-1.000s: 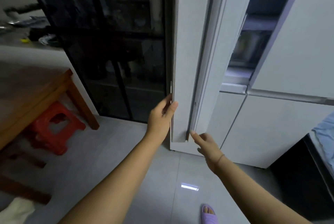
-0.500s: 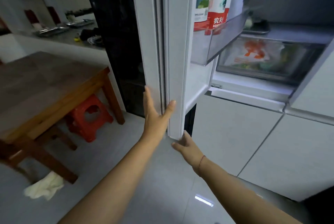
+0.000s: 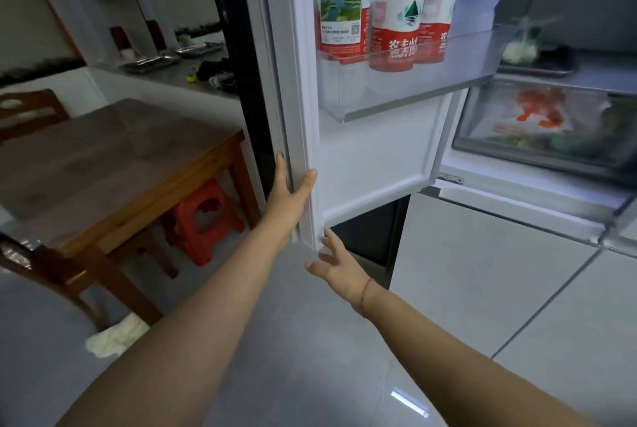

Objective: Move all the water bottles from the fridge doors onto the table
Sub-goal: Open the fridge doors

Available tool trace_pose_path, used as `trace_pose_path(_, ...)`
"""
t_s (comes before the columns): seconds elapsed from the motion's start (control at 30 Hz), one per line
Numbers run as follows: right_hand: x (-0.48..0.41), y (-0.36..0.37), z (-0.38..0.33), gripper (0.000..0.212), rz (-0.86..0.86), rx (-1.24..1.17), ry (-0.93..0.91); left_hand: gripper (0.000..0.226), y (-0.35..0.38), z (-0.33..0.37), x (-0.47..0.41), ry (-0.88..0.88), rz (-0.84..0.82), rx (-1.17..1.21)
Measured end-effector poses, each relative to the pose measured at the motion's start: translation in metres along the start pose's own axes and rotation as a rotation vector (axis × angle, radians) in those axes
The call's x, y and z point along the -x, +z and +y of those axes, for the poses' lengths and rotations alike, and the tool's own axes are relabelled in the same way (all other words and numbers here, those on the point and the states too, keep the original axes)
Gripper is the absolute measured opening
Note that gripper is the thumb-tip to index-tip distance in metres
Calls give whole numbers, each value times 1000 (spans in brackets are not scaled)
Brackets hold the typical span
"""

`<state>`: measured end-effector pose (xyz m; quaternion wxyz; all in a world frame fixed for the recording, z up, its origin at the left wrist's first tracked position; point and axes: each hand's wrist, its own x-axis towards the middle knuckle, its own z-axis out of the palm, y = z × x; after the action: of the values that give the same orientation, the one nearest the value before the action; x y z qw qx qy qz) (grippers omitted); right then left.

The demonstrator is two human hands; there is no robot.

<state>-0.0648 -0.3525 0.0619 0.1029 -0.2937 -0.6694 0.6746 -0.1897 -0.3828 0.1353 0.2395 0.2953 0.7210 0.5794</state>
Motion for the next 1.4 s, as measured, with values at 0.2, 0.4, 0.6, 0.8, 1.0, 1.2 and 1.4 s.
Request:
trace_pose_path(0.2,-13,7,-8,87,-7,-10,-36,81,-6,1,-9,-9,-8,-27)
trace_pose_path(0.4,-12,4,-5,88,-3,-8,-35,80,-4,-2,-11,6,-10,-5)
trace_pose_path(0.6,-9,-6,-5,89,39,-25,-62,84,0,-7,-5,-15,23,-23)
trace_pose_path(0.8,3,-53,5,75,323,-90,-25,67,27,-61,25,-387,109,29)
trace_pose_path(1.0,41,-144,32,63,605,-137,67,28,102,-60,34,-465,-229,-77)
trace_pose_path(1.2,91,-263,60,68,896,-252,107,45,218,4,8,-244,-475,-120)
trace_pose_path(1.4,124,-384,94,72,1092,-417,127,65,361,58,-11,-79,-585,-86)
